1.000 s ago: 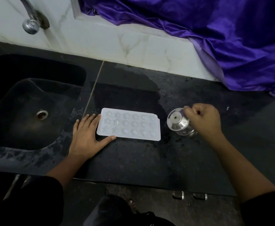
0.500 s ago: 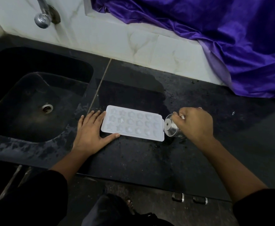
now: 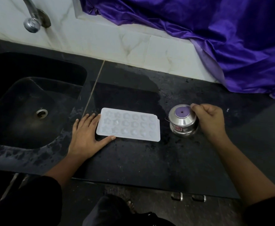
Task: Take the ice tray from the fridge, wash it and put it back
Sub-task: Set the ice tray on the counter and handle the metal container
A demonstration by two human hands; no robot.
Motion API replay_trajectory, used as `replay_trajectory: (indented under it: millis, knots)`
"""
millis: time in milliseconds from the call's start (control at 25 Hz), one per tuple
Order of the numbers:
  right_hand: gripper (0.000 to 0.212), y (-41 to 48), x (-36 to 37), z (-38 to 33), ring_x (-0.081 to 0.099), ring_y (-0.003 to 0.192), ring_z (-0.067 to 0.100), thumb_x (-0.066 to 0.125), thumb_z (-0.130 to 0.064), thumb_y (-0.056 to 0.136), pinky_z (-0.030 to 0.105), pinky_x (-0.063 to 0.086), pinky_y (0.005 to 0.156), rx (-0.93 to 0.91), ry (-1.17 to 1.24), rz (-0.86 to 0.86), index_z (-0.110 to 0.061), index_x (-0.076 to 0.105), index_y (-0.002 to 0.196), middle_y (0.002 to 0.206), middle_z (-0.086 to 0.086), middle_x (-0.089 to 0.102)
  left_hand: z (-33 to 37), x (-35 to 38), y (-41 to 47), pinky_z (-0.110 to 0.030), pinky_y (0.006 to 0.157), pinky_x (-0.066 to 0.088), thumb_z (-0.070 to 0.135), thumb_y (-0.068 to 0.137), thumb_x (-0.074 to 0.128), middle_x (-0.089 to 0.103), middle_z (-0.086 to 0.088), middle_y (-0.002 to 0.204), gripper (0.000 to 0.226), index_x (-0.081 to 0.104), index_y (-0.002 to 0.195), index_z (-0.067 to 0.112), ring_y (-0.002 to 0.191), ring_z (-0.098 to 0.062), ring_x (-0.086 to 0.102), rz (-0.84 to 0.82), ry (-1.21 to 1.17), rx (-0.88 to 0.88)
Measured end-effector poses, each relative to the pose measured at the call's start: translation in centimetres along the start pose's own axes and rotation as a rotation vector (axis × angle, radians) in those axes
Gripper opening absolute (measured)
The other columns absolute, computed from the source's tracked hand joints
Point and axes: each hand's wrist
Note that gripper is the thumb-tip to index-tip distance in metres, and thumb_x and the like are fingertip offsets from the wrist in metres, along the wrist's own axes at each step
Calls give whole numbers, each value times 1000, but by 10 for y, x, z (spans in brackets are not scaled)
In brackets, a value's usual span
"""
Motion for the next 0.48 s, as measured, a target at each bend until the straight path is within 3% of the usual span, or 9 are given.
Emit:
replay_trajectory:
  millis: [120,360,480]
  knots:
    - [52,0,19,-10,37,50,17,70,-25,92,33,37,54,-148,-201,-59,-5,41,54,51,6,40,0,-1,0,-53,131,10,97,76,42,43,-5,165,114,41,160,21,158,-25,28,-7,-1,-4]
    - [48,-10,64,-27,42,46,18,66,-36,92,30,37,56,-374,-737,-146,-10,47,56,48,0,42,0,-1,-1,-54,131,9,96,77,44,42,-3,165,111,39,160,24,158,-24,27,-9,-17,-7]
    - [51,-12,76,-29,38,46,15,63,-37,92,27,24,50,-434,-840,-176,-16,38,53,48,-3,39,-1,0,-1,-54,131,9,98,76,41,43,-3,165,112,39,160,24,158,-23,27,-5,-19,-9]
Point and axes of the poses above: each hand's wrist, its own y-axis towards the middle knuckle, its own x-axis out of the palm, z = x × y
